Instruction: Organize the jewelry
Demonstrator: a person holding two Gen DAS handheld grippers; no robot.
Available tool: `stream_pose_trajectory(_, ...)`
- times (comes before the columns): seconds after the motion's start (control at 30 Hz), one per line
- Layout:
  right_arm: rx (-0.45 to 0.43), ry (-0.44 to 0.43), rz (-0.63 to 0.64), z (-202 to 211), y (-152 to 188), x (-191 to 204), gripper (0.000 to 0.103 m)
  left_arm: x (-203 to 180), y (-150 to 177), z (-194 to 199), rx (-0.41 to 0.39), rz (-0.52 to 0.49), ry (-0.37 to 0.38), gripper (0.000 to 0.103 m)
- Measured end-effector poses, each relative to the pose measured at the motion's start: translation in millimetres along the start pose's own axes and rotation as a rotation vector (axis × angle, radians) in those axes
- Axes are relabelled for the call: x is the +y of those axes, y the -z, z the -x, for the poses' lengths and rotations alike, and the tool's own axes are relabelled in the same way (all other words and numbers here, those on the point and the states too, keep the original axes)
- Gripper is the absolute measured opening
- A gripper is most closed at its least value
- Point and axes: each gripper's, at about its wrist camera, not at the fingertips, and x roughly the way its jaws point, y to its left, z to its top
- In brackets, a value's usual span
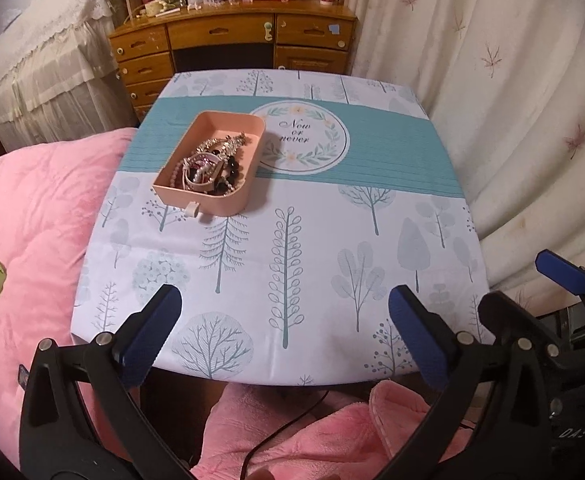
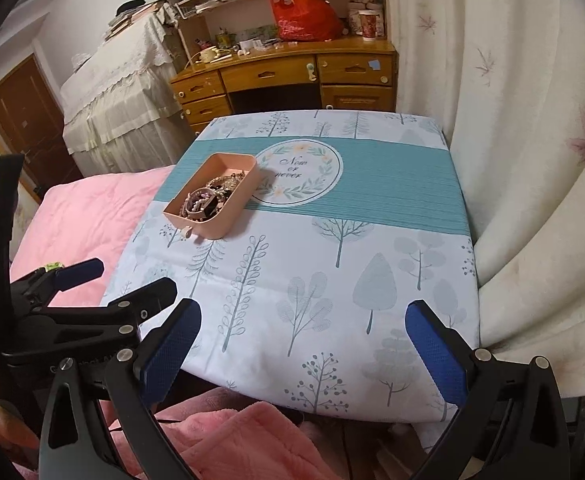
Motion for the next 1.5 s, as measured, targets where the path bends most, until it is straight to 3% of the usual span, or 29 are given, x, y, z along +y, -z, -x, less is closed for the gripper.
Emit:
stream_pose_trajectory(0.93, -0.031, 0.000, 0.041, -14, -23, -3, 0.103, 0, -18, 2, -0.048, 0.002, -0.066, 0.103)
stream_pose_trajectory(1.5, -0.040, -0.006, 0.074, -9, -19, 7, 0.103, 1, -9, 12, -0.066, 0.024, -0.092, 0.103)
